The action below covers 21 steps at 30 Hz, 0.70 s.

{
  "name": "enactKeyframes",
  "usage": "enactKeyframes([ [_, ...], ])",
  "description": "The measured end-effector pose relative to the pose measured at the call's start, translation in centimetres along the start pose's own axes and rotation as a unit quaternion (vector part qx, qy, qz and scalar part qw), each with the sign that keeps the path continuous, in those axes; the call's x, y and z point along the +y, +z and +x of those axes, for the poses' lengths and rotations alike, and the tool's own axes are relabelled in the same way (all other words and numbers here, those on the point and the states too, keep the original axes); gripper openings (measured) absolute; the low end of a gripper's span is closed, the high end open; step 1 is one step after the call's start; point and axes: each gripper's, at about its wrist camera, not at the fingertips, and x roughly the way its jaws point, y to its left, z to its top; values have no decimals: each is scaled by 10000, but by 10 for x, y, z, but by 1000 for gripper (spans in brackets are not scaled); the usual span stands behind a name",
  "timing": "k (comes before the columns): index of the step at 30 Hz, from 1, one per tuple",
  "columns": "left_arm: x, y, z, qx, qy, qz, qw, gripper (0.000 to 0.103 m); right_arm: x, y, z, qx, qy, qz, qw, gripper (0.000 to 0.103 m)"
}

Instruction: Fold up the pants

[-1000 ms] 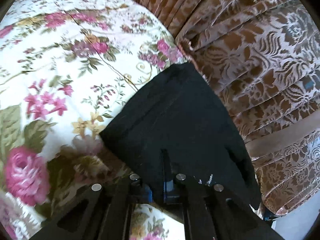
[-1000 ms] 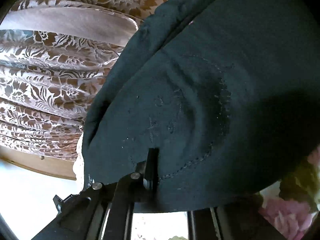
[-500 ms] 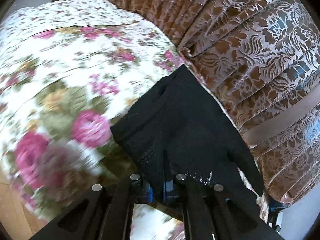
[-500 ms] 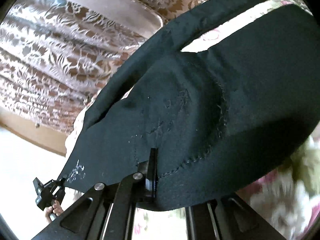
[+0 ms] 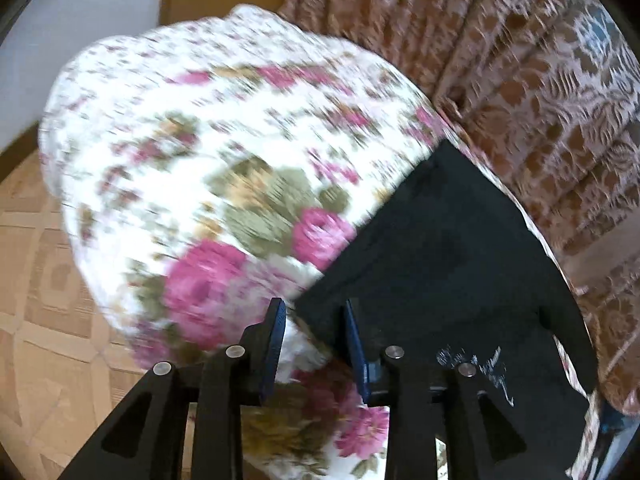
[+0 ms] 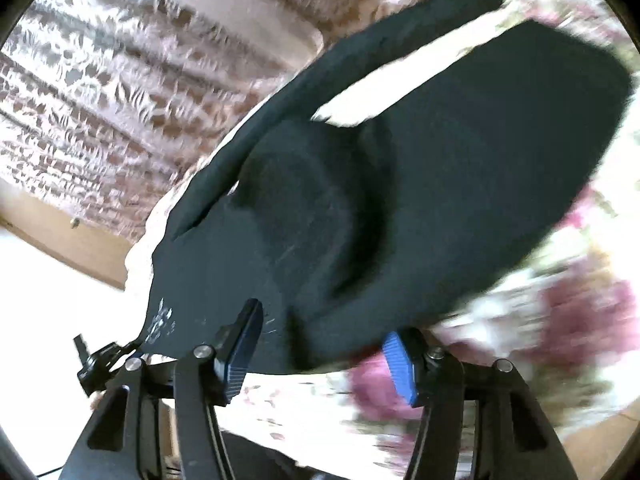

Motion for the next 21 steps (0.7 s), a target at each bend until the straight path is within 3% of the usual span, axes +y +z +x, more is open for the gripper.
enactKeyframes([
  [5,13,-1,-22,-320,-35,-115,9994,30,-59,28,-57,-758,-726,619,9925,61],
  [9,-8,-9,-29,-311,-372,145,9987,30,-111,62,-89,-1301,-1340,1104,9762,61],
  [12,-27,-17,-31,-218,-666,381,9968,30,-142,89,-92,-1407,-1622,1424,9662,60],
  [17,-60,-38,-27,82,-864,787,9931,30,-173,123,-75,-1350,-1802,1774,9580,60],
  [21,-81,-52,-26,260,-926,997,9904,30,-189,137,-67,-1415,-1594,1960,9572,60],
])
